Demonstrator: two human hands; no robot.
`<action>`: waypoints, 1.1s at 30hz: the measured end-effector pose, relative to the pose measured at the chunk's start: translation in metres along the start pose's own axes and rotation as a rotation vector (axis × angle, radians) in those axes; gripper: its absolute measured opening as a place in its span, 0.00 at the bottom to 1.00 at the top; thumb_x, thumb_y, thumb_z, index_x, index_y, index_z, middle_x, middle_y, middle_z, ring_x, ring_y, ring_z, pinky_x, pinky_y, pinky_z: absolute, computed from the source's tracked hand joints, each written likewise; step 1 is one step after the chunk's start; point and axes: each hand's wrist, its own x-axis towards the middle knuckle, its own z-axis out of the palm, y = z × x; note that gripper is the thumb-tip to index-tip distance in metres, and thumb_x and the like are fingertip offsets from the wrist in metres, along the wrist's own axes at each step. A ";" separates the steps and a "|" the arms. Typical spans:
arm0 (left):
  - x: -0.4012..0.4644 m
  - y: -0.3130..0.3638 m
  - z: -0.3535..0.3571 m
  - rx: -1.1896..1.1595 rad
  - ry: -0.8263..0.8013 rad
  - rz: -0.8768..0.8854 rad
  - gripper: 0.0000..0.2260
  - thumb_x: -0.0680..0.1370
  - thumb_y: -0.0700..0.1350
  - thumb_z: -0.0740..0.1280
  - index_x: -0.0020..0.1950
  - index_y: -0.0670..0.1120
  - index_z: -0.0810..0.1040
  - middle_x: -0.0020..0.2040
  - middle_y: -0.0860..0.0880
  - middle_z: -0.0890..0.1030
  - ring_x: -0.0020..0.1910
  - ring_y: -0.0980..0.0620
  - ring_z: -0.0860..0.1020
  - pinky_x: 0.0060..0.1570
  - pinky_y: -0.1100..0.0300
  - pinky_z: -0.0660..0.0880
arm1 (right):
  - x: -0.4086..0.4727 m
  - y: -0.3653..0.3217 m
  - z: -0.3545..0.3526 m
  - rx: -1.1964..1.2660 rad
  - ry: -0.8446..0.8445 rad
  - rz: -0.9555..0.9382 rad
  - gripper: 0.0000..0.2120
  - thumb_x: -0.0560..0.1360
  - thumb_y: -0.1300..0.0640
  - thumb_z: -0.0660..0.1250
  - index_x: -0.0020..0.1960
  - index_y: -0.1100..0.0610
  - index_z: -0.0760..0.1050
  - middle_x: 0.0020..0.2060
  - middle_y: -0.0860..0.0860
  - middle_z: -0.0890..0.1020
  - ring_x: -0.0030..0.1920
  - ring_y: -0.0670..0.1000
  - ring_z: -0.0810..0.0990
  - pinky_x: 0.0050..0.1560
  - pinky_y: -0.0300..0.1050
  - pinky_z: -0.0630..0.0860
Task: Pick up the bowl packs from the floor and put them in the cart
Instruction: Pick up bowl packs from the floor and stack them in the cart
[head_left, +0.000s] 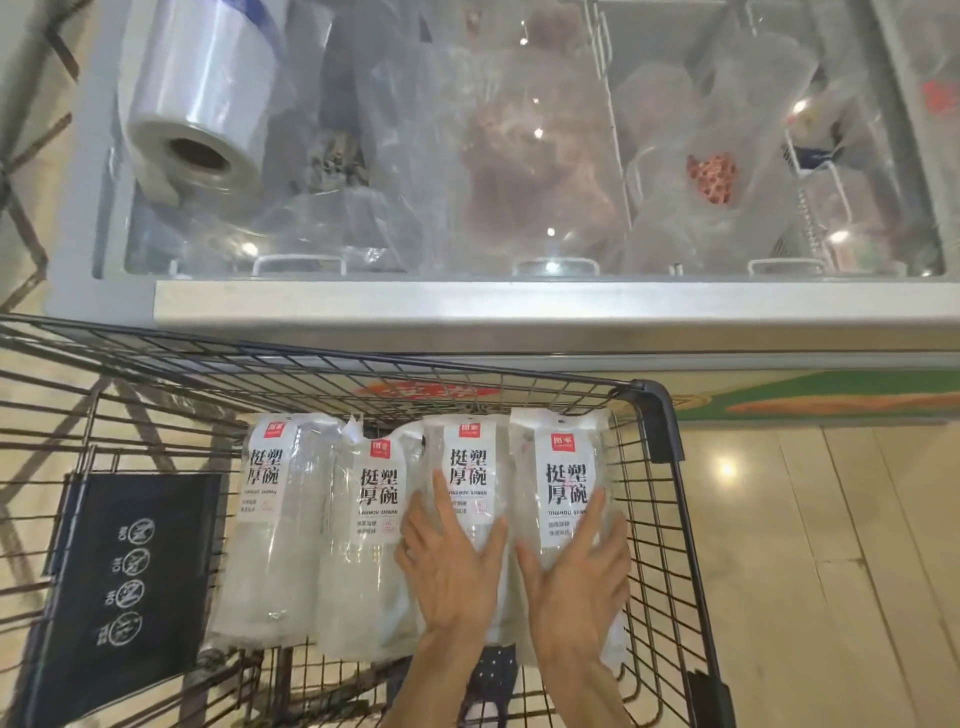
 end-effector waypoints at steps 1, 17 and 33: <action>-0.001 -0.004 0.000 0.013 -0.002 0.030 0.44 0.77 0.73 0.58 0.84 0.51 0.45 0.78 0.37 0.63 0.75 0.36 0.64 0.68 0.37 0.67 | 0.002 0.000 0.004 -0.019 -0.008 0.006 0.59 0.71 0.33 0.71 0.81 0.47 0.31 0.79 0.62 0.52 0.77 0.65 0.58 0.73 0.65 0.63; 0.002 -0.013 -0.038 0.093 -0.018 0.206 0.36 0.80 0.68 0.51 0.83 0.49 0.55 0.78 0.39 0.65 0.76 0.39 0.65 0.72 0.44 0.68 | 0.019 -0.016 -0.010 -0.208 -0.257 0.015 0.60 0.71 0.27 0.64 0.77 0.49 0.22 0.81 0.60 0.43 0.81 0.63 0.47 0.78 0.65 0.56; -0.073 -0.004 -0.376 0.022 0.038 0.438 0.23 0.83 0.60 0.59 0.78 0.56 0.65 0.73 0.54 0.71 0.74 0.51 0.66 0.72 0.52 0.61 | -0.103 -0.137 -0.294 -0.238 -0.223 -0.790 0.23 0.81 0.41 0.63 0.73 0.47 0.71 0.66 0.48 0.79 0.66 0.52 0.76 0.63 0.51 0.75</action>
